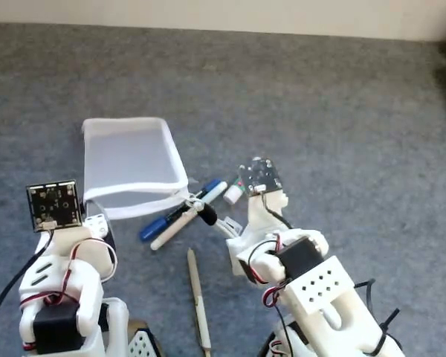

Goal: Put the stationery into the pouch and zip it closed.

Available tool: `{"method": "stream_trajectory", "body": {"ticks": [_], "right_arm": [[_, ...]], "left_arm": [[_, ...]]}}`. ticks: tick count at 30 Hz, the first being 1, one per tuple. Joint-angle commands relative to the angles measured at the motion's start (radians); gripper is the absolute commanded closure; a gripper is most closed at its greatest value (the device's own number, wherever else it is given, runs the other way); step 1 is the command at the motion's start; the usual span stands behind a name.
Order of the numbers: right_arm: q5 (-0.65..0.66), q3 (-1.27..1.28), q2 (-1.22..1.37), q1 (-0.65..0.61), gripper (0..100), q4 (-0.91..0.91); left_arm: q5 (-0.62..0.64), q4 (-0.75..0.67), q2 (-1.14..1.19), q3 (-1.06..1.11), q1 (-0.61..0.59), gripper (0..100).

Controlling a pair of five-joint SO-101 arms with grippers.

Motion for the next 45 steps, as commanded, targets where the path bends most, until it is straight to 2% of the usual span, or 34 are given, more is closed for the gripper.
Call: {"method": "stream_trajectory", "body": {"ticks": [1, 4, 9, 13, 16, 20, 25, 28, 31, 37, 45], "right_arm": [[-0.011, -0.068, 0.039, 0.008, 72.4, -0.021], [-0.011, -0.073, 0.094, -0.039, 72.3, 0.010], [-0.011, -0.120, 0.101, -0.295, 72.1, 0.134], [-0.003, -0.113, 0.110, -0.501, 72.1, 0.093], [-0.003, -0.039, 0.111, -0.608, 72.1, 0.044], [-0.002, 0.073, 0.111, -0.694, 72.1, -0.050], [-0.002, 0.174, 0.111, -0.740, 72.1, -0.170], [-0.002, 0.217, 0.108, -0.737, 72.1, -0.196], [-0.002, 0.208, 0.101, -0.671, 72.4, -0.182], [-0.002, 0.054, 0.101, -0.452, 72.4, -0.036], [-0.014, -0.038, 0.110, -0.150, 72.4, -0.021]], "left_arm": [[-0.008, 0.003, 0.004, -0.073, 0.019, 99], [-0.023, 0.003, 0.033, -0.094, 0.019, 99], [-0.025, -0.005, 0.226, -0.168, 0.019, 99], [-0.025, 0.002, 0.390, -0.255, 0.019, 99], [-0.023, 0.002, 0.473, -0.302, 0.019, 99], [-0.021, 0.000, 0.519, -0.325, 0.019, 99], [-0.021, 0.002, 0.518, -0.325, 0.019, 99], [-0.021, 0.002, 0.518, -0.323, 0.019, 99], [-0.021, 0.003, 0.518, -0.321, 0.019, 99], [-0.021, 0.003, 0.518, -0.321, 0.018, 99], [-0.021, 0.003, 0.518, -0.321, 0.018, 99]]}}
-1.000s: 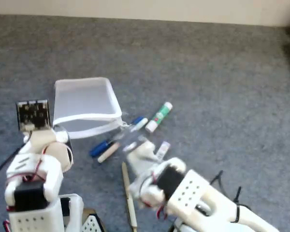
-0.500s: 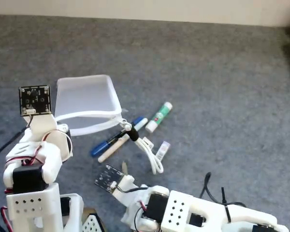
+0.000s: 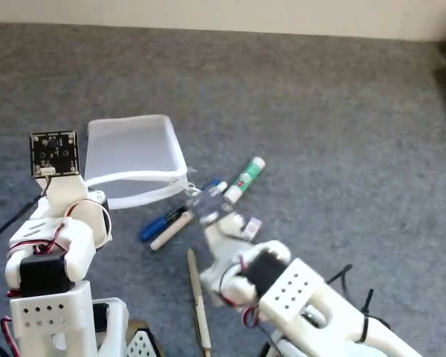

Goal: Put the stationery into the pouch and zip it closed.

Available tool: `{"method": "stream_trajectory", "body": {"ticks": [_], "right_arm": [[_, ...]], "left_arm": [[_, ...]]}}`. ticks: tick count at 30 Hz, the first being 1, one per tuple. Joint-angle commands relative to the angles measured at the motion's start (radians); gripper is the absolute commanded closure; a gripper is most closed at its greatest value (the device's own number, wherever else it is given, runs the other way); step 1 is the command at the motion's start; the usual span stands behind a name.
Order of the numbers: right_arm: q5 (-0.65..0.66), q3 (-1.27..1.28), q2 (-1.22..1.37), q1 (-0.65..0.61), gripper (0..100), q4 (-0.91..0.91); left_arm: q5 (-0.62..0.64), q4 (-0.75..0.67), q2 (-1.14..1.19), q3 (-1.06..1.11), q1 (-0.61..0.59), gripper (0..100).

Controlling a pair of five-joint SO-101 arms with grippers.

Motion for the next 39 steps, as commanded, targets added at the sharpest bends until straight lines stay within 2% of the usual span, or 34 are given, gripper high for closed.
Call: {"method": "stream_trajectory", "body": {"ticks": [1, 6, 17, 35, 39], "right_arm": [[-0.031, -0.067, 0.007, 0.130, 72.4, 0.015], [-0.164, -0.068, 0.008, 0.208, 72.4, 0.008], [-0.252, -0.067, 0.012, 0.346, 72.4, -0.133], [-0.336, -0.214, 0.466, 0.355, 72.6, -0.259], [-0.350, -0.216, 0.549, 0.389, 82.5, -0.346]], "left_arm": [[-0.003, 0.003, 0.004, -0.053, 0.016, 99], [-0.002, 0.002, 0.004, -0.053, 0.016, 99], [-0.002, -0.003, 0.004, -0.039, 0.015, 99], [-0.002, -0.005, 0.004, -0.008, 0.015, 99], [-0.002, -0.003, 0.004, -0.008, 0.015, 99]]}}
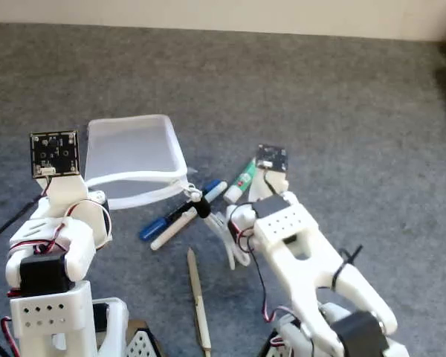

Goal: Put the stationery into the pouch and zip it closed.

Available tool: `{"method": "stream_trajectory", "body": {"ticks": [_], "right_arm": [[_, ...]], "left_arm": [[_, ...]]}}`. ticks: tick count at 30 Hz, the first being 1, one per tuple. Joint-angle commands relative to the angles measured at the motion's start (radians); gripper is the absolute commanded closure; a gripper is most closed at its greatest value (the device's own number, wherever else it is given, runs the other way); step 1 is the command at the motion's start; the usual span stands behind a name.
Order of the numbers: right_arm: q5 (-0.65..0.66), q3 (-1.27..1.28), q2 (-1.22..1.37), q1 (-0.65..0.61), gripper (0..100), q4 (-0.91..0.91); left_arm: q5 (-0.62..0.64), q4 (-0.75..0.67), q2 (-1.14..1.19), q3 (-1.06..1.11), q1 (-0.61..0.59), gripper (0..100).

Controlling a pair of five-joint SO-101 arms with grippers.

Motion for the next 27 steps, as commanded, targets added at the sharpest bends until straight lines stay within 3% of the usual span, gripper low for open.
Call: {"method": "stream_trajectory", "body": {"ticks": [1, 9, 12, 18, 27], "right_arm": [[-0.014, -0.062, 0.042, 0.042, 85.2, -0.081], [-0.011, -0.062, 0.082, 0.050, 90.4, -0.070], [0.084, -0.099, 0.053, 0.050, 90.4, -0.004], [0.166, -0.134, -0.151, 0.073, 98.1, 0.091], [0.190, -0.058, -0.478, 0.097, 98.5, 0.094]], "left_arm": [[-0.002, -0.003, 0.004, -0.010, 0.015, 99], [-0.002, -0.002, 0.004, -0.002, 0.015, 99], [-0.002, -0.005, 0.004, 0.024, 0.015, 99], [-0.003, -0.006, 0.004, 0.033, 0.015, 99], [-0.003, -0.003, 0.007, 0.010, 0.015, 99]]}}
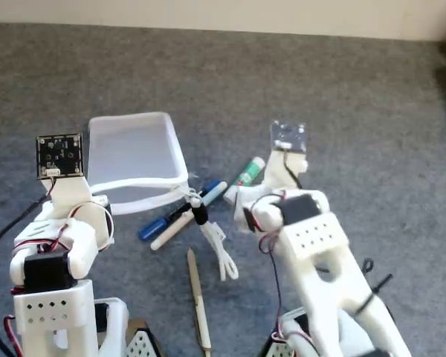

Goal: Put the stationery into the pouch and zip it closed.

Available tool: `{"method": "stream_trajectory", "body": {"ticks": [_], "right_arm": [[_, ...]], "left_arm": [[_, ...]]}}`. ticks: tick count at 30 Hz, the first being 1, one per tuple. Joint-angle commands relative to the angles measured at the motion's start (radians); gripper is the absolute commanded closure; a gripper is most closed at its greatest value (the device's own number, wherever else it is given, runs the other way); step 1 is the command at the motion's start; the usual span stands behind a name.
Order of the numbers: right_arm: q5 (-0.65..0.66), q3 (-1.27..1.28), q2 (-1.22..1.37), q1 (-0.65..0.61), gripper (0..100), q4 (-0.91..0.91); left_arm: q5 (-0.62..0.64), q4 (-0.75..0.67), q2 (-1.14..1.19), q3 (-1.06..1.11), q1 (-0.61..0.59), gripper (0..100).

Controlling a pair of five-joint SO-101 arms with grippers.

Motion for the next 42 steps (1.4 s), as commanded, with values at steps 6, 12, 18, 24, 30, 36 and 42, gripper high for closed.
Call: {"method": "stream_trajectory", "body": {"ticks": [6, 12, 18, 24, 30, 36, 42], "right_arm": [[0.029, -0.001, -0.302, 0.010, 98.9, 0.005], [0.149, -0.005, -0.430, 0.008, 99.0, -0.001], [0.207, -0.008, -0.522, -0.015, 99.0, -0.002], [0.276, -0.012, -0.585, -0.174, 99.0, -0.035], [0.324, -0.004, -0.610, -0.263, 99.0, -0.225], [0.324, -0.004, -0.607, -0.335, 99.0, -0.404], [0.325, 0.059, -0.604, -0.371, 99.0, -0.615]], "left_arm": [[-0.003, 0.014, 0.013, -0.153, 0.019, 99], [-0.003, 0.083, 0.013, -0.257, 0.047, 99], [-0.003, 0.124, 0.015, -0.334, 0.107, 99], [-0.003, 0.152, 0.117, -0.432, 0.107, 99], [0.023, 0.226, 0.329, -0.590, 0.107, 99], [0.048, 0.230, 0.369, -0.616, 0.107, 99], [0.054, 0.230, 0.374, -0.615, 0.108, 99]]}}
